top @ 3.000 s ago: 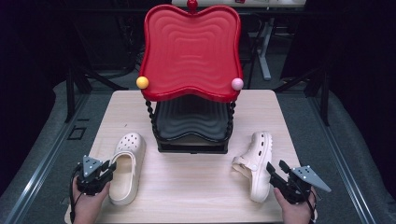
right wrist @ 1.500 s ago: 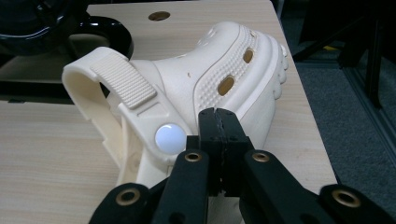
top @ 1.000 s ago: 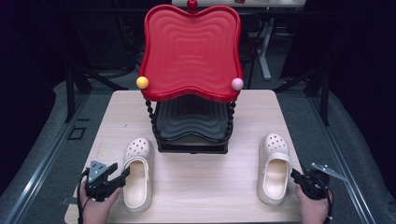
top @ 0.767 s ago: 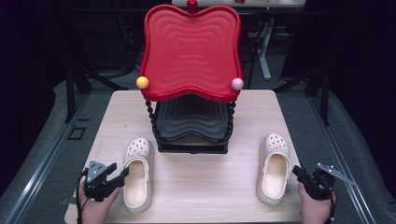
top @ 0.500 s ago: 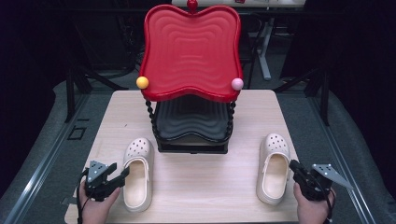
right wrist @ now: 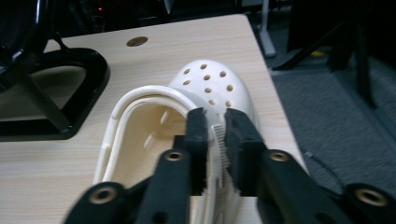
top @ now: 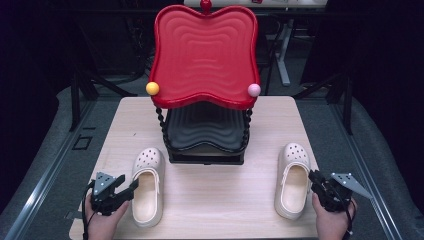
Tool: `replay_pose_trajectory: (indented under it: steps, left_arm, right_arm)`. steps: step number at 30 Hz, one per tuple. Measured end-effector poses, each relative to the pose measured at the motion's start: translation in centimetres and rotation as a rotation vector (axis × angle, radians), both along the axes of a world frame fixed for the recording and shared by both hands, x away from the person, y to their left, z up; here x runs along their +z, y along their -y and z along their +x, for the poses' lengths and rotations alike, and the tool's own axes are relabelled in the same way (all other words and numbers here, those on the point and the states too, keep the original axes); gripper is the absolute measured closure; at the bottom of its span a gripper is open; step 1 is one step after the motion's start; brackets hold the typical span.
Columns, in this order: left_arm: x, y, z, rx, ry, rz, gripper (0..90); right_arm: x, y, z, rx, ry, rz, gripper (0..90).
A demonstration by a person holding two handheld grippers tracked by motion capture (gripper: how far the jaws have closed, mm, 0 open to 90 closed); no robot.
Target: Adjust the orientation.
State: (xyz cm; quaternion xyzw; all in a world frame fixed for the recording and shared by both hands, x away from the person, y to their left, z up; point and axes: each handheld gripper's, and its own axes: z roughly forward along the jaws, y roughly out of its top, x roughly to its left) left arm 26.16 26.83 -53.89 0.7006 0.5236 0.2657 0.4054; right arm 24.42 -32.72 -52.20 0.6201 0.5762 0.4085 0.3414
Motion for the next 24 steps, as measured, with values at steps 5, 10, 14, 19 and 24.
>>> replay_pose_trajectory:
  steps: [5, 10, 14, 19, 24]
  left_arm:
    - [0.0, 0.0, 0.0, -0.002, -0.003, 0.002, 46.6]
    - [-0.1, 0.0, 0.1, -0.002, -0.005, 0.001, 46.5]
    - [0.0, -0.1, 0.0, -0.002, -0.005, 0.001, 46.5]
    - [-0.1, 0.0, 0.1, -0.002, -0.008, 0.001, 46.5]
    - [-0.1, 0.0, 0.1, -0.004, -0.007, 0.001, 46.5]
  right_arm:
    - [-0.4, -1.3, 0.2, 0.012, -0.016, -0.117, 65.5]
    - [-1.0, -2.4, 0.7, 0.012, -0.047, -0.23, 62.3]
    - [-0.7, -2.5, 0.4, -0.014, -0.016, -0.249, 62.5]
    - [-0.2, -2.4, 0.1, 0.005, 0.015, -0.214, 76.7]
    - [-0.5, -2.0, 0.5, 0.012, -0.007, -0.211, 78.4]
